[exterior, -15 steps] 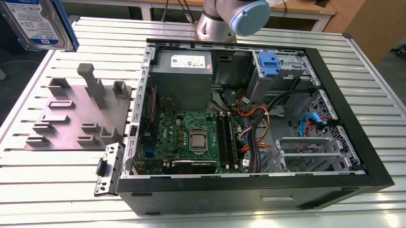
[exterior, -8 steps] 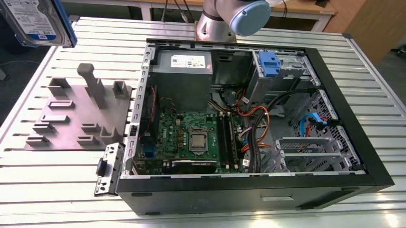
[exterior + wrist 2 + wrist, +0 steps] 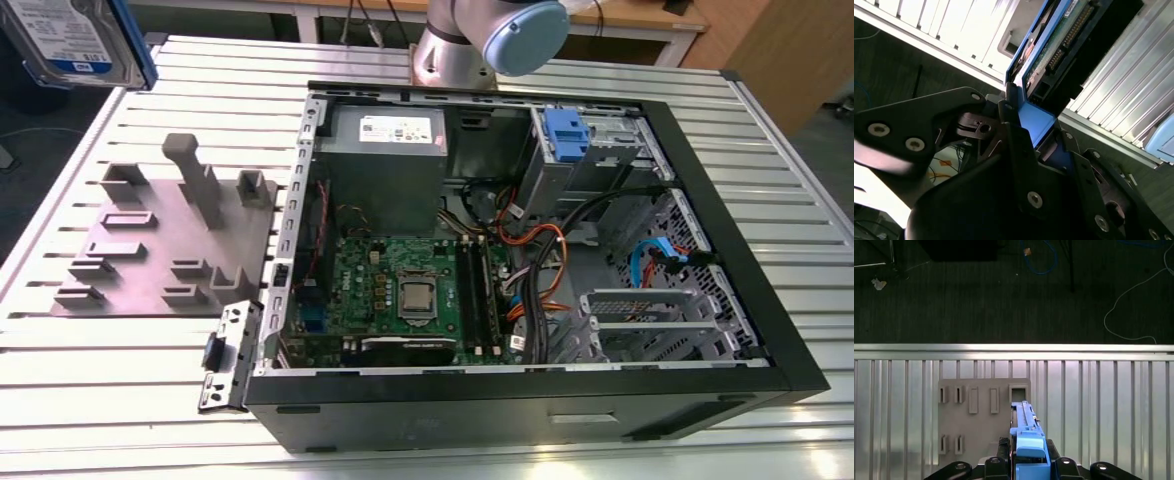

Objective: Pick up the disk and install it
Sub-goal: 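Pick up the disk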

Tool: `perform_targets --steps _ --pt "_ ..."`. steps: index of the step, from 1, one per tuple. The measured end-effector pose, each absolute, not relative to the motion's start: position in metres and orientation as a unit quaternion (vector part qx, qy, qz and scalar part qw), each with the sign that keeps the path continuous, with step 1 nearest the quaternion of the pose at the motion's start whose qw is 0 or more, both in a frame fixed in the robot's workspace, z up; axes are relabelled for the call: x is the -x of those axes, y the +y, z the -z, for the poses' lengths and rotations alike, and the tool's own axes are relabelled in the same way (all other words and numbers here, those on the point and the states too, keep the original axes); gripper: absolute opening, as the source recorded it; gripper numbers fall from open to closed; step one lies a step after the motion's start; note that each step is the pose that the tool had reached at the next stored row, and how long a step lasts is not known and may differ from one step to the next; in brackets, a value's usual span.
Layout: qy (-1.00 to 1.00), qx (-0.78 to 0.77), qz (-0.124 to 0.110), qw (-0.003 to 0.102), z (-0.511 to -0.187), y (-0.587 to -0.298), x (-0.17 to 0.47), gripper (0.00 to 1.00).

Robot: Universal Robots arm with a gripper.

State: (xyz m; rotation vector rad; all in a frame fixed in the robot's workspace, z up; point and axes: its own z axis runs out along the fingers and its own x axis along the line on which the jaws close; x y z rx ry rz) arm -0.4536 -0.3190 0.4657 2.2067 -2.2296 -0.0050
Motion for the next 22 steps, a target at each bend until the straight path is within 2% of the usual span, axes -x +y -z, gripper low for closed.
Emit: perform_targets --steps 22 --pt "-0.711 -0.703 0.002 0.002 -0.484 -0.320 0.454 0.36"
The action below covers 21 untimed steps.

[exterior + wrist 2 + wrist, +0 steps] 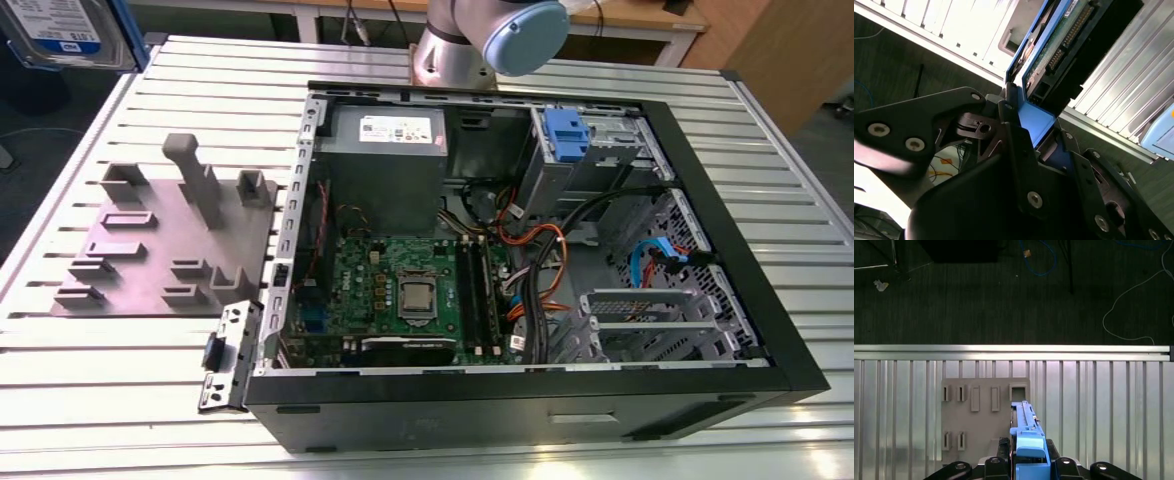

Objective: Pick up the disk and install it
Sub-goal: 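Pick up the disk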

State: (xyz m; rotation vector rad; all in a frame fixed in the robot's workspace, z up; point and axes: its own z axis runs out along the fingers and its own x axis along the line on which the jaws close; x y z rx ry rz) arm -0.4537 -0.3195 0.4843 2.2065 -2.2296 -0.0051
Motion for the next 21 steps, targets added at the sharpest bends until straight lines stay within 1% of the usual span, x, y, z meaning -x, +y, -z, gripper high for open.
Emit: perform_targets --steps 21 --pt "-0.711 -0.703 0.002 0.002 -0.4842 -0.3230 0.4490 0.36"
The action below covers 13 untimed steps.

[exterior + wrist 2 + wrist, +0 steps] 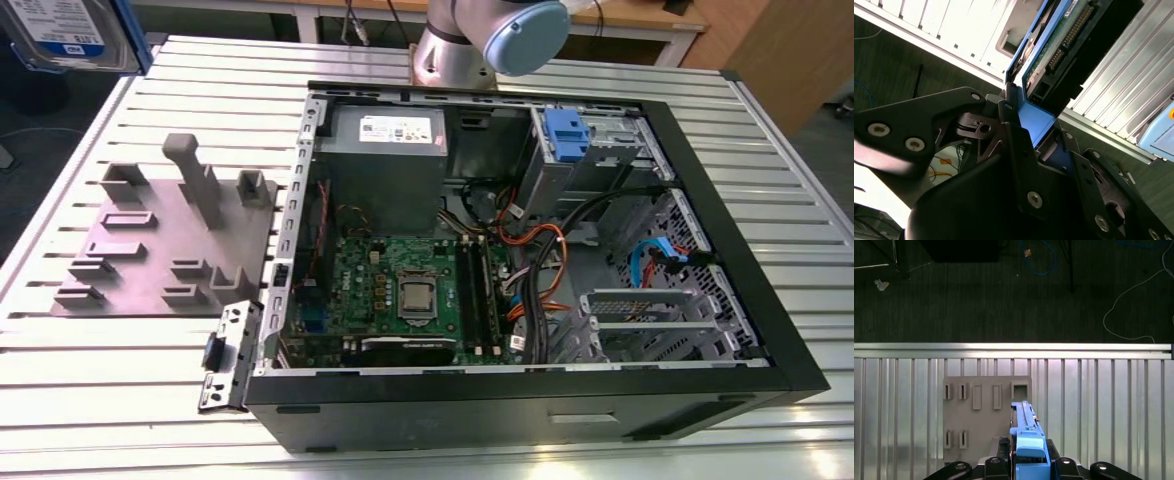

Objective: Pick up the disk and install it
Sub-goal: 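Pick up the disk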

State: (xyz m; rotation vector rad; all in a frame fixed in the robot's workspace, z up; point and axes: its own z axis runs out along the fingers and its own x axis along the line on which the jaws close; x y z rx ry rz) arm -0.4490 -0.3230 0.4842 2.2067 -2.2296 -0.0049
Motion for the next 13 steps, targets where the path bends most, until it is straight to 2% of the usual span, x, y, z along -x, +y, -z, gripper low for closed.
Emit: perform_targets --steps 13 --pt "-0.711 -0.703 0.002 0.002 -0.4842 -0.3273 0.4487 0.36"
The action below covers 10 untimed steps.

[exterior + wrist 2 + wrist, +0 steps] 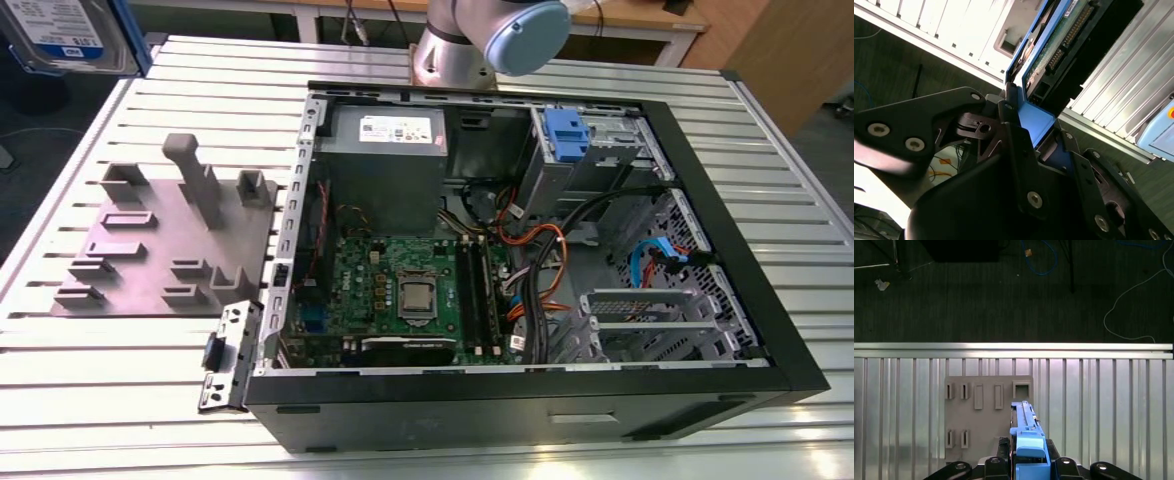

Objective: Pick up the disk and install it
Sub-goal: 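Pick up the disk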

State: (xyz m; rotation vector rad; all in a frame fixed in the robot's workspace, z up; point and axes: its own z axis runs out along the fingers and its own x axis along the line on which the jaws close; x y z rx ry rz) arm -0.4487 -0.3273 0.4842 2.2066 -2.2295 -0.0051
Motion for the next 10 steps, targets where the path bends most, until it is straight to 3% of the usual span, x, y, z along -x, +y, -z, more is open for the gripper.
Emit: perform_targets --steps 10 --pt "-0.711 -0.703 0.002 0.002 -0.4928 -0.3279 0.4487 0.36"
